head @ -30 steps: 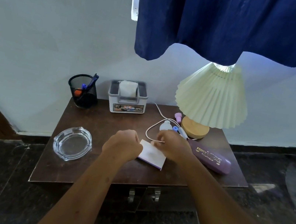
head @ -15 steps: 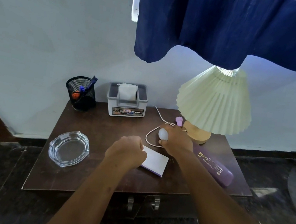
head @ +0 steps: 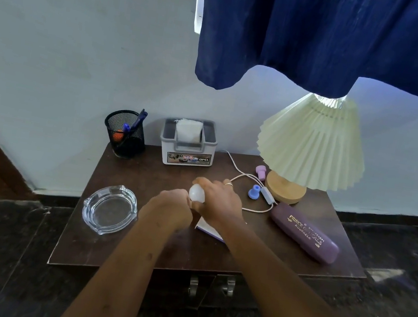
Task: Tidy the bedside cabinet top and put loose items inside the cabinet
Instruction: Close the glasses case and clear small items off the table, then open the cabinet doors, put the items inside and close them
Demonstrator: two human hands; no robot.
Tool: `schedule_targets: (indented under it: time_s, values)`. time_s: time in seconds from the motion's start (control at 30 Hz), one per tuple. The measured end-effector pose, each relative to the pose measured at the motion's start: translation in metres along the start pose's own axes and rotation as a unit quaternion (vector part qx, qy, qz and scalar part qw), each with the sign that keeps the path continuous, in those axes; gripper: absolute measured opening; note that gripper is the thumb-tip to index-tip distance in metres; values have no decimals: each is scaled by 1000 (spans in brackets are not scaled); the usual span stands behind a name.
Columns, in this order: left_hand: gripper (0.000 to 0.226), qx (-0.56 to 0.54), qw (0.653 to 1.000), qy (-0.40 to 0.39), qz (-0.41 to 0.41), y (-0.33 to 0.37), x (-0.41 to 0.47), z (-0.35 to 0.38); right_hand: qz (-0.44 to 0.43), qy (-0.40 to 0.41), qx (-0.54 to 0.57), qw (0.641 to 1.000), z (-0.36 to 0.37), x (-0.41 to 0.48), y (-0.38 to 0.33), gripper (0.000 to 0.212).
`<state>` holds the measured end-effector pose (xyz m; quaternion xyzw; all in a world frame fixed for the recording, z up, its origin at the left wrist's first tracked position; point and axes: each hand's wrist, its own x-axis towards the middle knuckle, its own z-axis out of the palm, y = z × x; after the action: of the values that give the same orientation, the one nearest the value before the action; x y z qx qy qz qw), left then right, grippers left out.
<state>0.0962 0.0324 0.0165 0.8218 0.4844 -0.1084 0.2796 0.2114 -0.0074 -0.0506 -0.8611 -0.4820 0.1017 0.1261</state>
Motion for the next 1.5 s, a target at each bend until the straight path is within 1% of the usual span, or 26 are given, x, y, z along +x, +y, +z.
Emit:
schedule_targets:
  time_s: [0.1, 0.23, 0.37, 0.47, 0.5, 0.53, 0.57, 0.6, 0.63, 0.67, 0.7, 0.73, 0.77, 0.8, 0.83, 0.87, 0.9, 0.93, 1.0, 1.07, 1.17, 1.23, 1.33, 1.37, 1.43, 1.5]
  values:
    - [39, 14, 1000, -12, -3, -4, -2, -2, -13, 6, -36, 999, 6, 0, -8, 44]
    - [36, 17, 1000, -15, 1, -7, -3, -3, -17, 19, -68, 997, 12, -2, -10, 49]
    - [36, 29, 999, -8, 11, -7, -4, 2, -1, 9, -50, 999, 7, -8, -11, 73]
    - [35, 60, 998, -2, 26, -6, -6, 9, 18, 74, -27, 997, -3, -30, -6, 80]
    - [32, 63, 998, -10, 28, -7, -6, 12, 28, 89, -19, 995, -3, -42, -2, 80]
    - [30, 59, 997, -36, 30, -8, -6, 15, 46, 92, -1, 995, -3, -53, 5, 76]
    - [29, 51, 994, -91, 32, -11, -7, 20, 70, 83, 31, 994, -5, -64, 11, 67]
    - [29, 46, 983, -177, 33, -15, -8, 27, 93, 67, 78, 990, -10, -71, 18, 53]
    - [30, 47, 960, -276, 31, -18, -10, 36, 111, 40, 135, 984, -16, -76, 25, 35]
    - [32, 53, 932, -357, 25, -21, -12, 46, 126, -10, 190, 974, -22, -80, 34, 21]
    - [33, 63, 912, -405, 20, -24, -14, 57, 135, -88, 225, 961, -26, -85, 45, 14]
    - [35, 70, 902, -426, 18, -25, -15, 70, 147, -192, 237, 941, -29, -92, 55, 15]
    - [37, 74, 899, -431, 22, -25, -15, 82, 172, -303, 234, 908, -27, -99, 65, 17]
    - [39, 78, 900, -427, 30, -24, -14, 93, 210, -398, 219, 866, -22, -105, 76, 16]
    - [42, 85, 903, -420, 42, -20, -12, 103, 249, -461, 189, 830, -13, -112, 86, 14]
    - [42, 89, 906, -411, 53, -16, -9, 112, 278, -493, 160, 809, -2, -119, 94, 13]
    - [40, 90, 912, -396, 59, -12, -6, 119, 299, -495, 142, 803, 9, -122, 101, 13]
    - [37, 86, 921, -376, 61, -8, -4, 126, 316, -477, 146, 807, 20, -123, 105, 14]
    - [34, 64, 938, -338, 44, -4, 0, 139, 339, -437, 216, 805, 43, -123, 106, 11]
    - [36, 41, 949, -312, 10, -3, -2, 148, 345, -420, 289, 788, 62, -124, 102, 24]
    - [42, 18, 961, -274, -28, -7, -6, 162, 361, -405, 351, 763, 86, -133, 95, 30]
    - [42, 2, 971, -236, -41, -8, -12, 170, 359, -386, 369, 766, 96, -138, 95, 37]
    - [33, -3, 985, -168, -45, -4, -26, 173, 319, -375, 342, 800, 96, -145, 99, 32]
    - [32, -12, 987, -156, -44, -3, -31, 170, 307, -379, 337, 806, 95, -150, 101, 32]
    - [39, -57, 989, -138, -9, 0, -40, 161, 281, -393, 328, 812, 88, -162, 104, 40]
    - [42, -114, 983, -132, 56, 4, -55, 153, 255, -407, 297, 826, 77, -176, 104, 43]
